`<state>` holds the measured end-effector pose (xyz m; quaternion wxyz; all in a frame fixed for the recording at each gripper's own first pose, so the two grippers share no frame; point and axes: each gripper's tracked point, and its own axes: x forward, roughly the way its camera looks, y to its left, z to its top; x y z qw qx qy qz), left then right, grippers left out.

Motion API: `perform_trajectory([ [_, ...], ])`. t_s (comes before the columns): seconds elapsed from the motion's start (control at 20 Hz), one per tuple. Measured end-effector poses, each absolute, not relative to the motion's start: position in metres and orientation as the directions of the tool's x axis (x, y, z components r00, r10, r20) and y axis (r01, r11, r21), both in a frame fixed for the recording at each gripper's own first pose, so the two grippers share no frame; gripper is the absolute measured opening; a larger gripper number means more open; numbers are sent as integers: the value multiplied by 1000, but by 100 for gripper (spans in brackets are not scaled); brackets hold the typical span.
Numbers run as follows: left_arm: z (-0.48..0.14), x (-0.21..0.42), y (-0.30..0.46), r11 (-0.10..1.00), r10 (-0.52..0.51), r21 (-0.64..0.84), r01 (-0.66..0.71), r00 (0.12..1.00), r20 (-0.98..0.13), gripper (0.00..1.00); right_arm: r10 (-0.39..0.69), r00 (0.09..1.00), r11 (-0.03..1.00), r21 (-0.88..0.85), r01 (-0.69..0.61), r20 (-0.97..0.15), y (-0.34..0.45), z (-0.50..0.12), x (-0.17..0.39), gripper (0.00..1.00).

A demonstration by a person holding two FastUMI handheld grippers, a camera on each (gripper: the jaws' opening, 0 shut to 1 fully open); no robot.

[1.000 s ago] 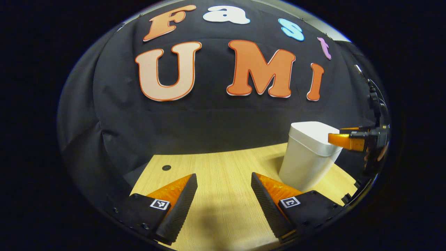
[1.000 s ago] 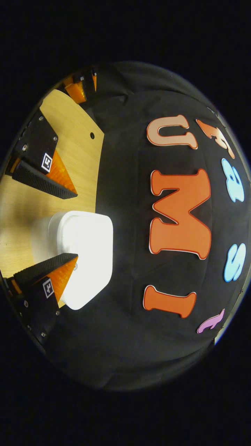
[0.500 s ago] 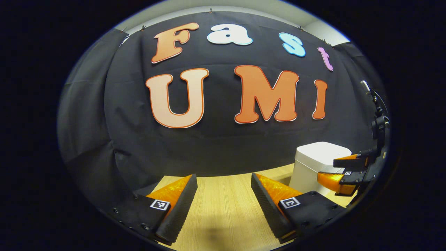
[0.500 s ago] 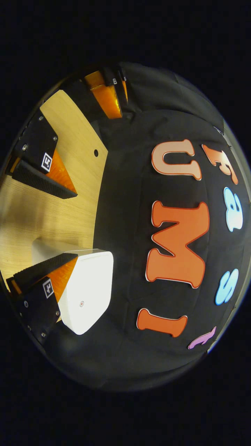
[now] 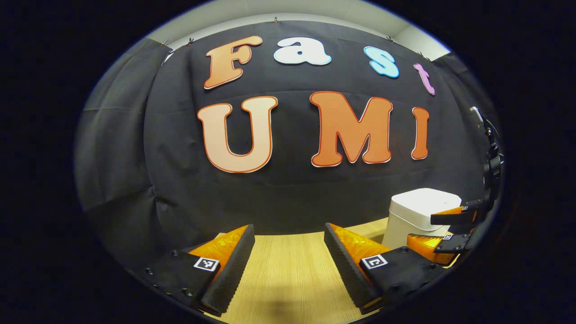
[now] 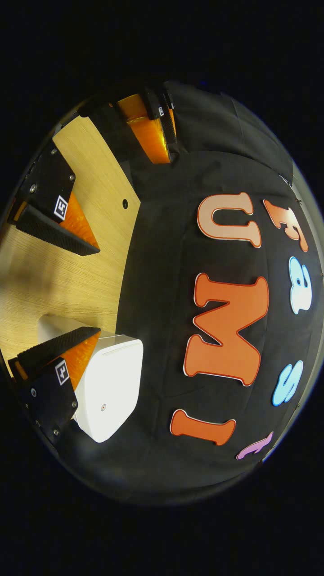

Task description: Press the lid of the desktop garbage bin to open it, pick up the crumpled paper on the desktop and throw it into the bin, then pick up the pop can on the desktop and drop it into the bin, and finally close the garbage bin lid.

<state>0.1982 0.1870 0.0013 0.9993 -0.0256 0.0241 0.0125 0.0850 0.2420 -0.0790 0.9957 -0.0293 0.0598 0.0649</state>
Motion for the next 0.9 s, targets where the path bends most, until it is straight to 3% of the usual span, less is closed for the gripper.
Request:
perform_trajectory([
  [0.45, 10, 196, 197, 998, 66, -12, -66, 998, -5, 95, 162, 982, 983, -66, -169, -100, 256, -72, 86, 96],
  [0.5, 12, 195, 198, 997, 71, -9, -71, 997, 2, 99, 164, 981, 983, -69, -172, -100, 257, -73, 86, 96],
  [0.65, 14, 194, 198, 997, 79, 3, -79, 997, 13, 95, 175, 979, 980, -72, -183, -104, 258, -74, 86, 96],
  [0.9, 16, 194, 200, 996, 89, 15, -89, 996, 18, 100, 195, 977, 975, -89, -202, -84, 263, -69, 91, 97],
])
